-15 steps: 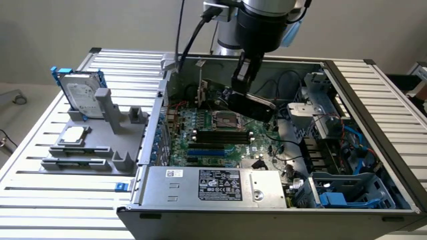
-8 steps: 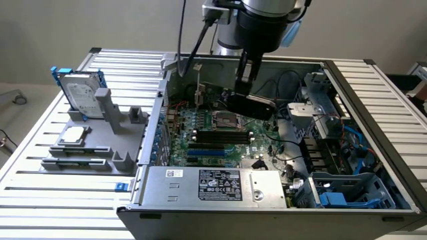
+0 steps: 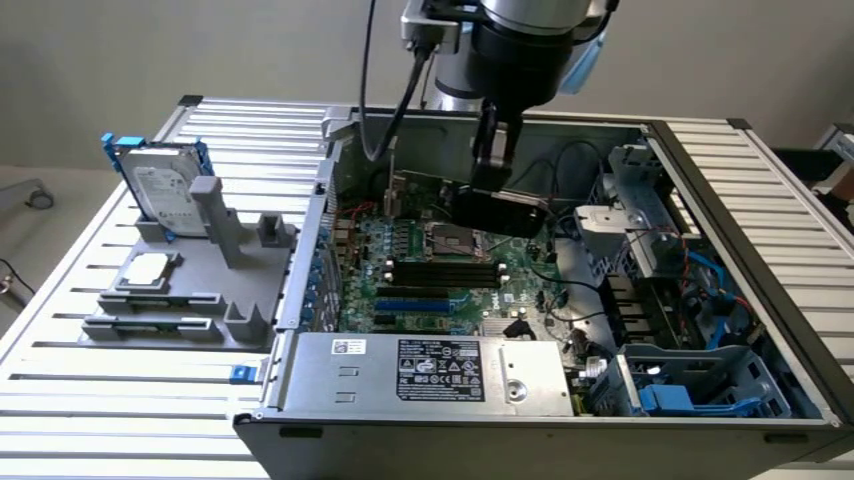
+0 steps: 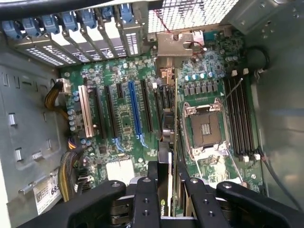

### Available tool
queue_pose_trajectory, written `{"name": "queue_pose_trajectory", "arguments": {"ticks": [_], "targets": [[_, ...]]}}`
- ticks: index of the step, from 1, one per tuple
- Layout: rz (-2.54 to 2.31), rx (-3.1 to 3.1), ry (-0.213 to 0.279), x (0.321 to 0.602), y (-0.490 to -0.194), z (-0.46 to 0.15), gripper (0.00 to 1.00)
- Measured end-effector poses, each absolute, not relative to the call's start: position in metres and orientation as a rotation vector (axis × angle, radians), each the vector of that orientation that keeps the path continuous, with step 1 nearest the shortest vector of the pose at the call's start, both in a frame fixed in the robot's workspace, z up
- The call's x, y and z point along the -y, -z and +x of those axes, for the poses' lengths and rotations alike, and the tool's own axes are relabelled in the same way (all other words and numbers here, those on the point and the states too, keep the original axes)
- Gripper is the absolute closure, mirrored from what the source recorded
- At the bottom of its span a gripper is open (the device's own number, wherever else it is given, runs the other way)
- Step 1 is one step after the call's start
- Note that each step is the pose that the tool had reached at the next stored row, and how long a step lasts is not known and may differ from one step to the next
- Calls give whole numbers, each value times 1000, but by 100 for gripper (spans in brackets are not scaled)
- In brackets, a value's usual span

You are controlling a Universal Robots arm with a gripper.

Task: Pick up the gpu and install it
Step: 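Insert the gpu into the slot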

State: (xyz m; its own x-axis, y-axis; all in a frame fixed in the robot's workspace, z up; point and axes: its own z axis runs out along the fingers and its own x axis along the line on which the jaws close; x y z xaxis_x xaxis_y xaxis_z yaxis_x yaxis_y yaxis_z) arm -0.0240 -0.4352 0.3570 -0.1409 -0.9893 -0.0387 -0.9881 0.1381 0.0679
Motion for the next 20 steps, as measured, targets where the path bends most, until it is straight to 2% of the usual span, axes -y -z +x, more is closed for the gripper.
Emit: {"name": "queue_pose_trajectory", "arguments": {"ticks": [11,20], "targets": [[2106,2307,122,444,-350,-35,74],[2141,2277,126,461,-348,-39,74]]}}
